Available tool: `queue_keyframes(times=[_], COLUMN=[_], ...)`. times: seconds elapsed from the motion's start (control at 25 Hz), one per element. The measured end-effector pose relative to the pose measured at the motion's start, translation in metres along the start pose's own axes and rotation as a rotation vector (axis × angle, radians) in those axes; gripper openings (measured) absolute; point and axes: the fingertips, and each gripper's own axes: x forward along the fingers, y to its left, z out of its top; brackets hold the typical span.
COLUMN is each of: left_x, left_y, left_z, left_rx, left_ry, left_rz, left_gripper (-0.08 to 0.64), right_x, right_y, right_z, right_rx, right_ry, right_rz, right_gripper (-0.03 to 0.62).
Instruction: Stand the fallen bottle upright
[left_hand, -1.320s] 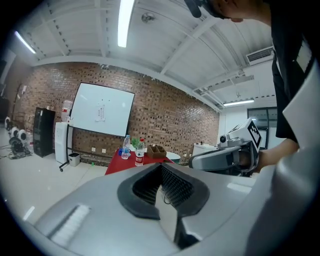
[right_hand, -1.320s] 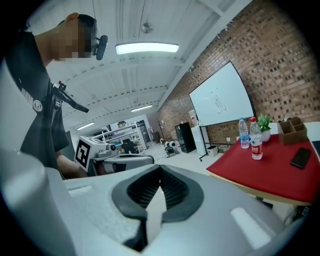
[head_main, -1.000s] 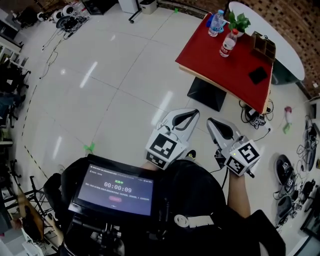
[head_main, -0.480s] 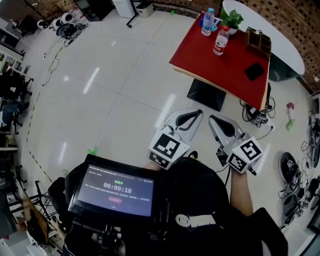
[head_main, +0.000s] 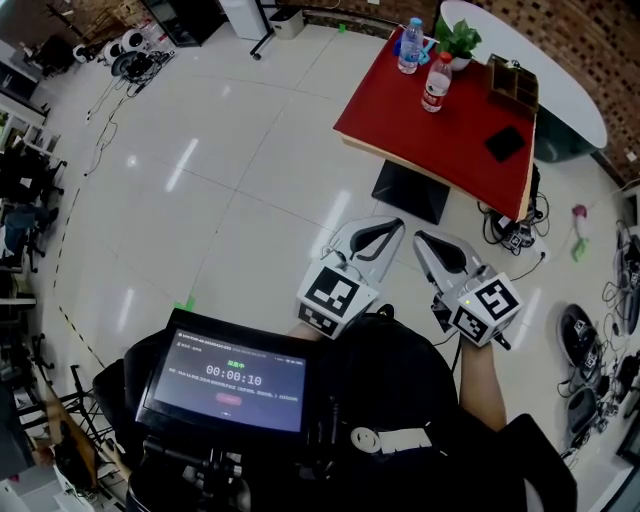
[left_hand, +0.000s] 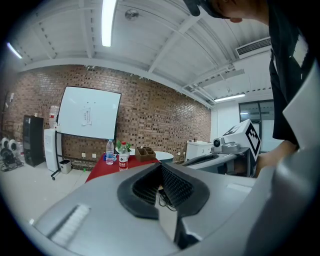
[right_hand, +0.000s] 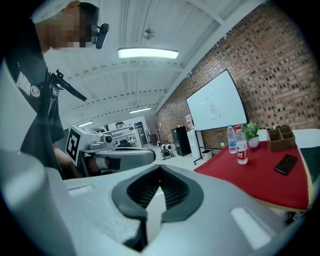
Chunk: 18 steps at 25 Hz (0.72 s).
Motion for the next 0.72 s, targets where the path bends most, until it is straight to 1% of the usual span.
queue_keyframes(times=[0.72], left_x=[0.0009], left_y=[0.0070], left_z=[0.0002], left_rx=[0.000], left_ry=[-0.009], left_rz=[-0.006], left_gripper=[0.006], right_x=[0.0049], right_y=[-0.0014], right_z=[0.0039], right_rx=[-0.015], right_ry=[0.005], right_rz=[-0.008], right_gripper=[0.003])
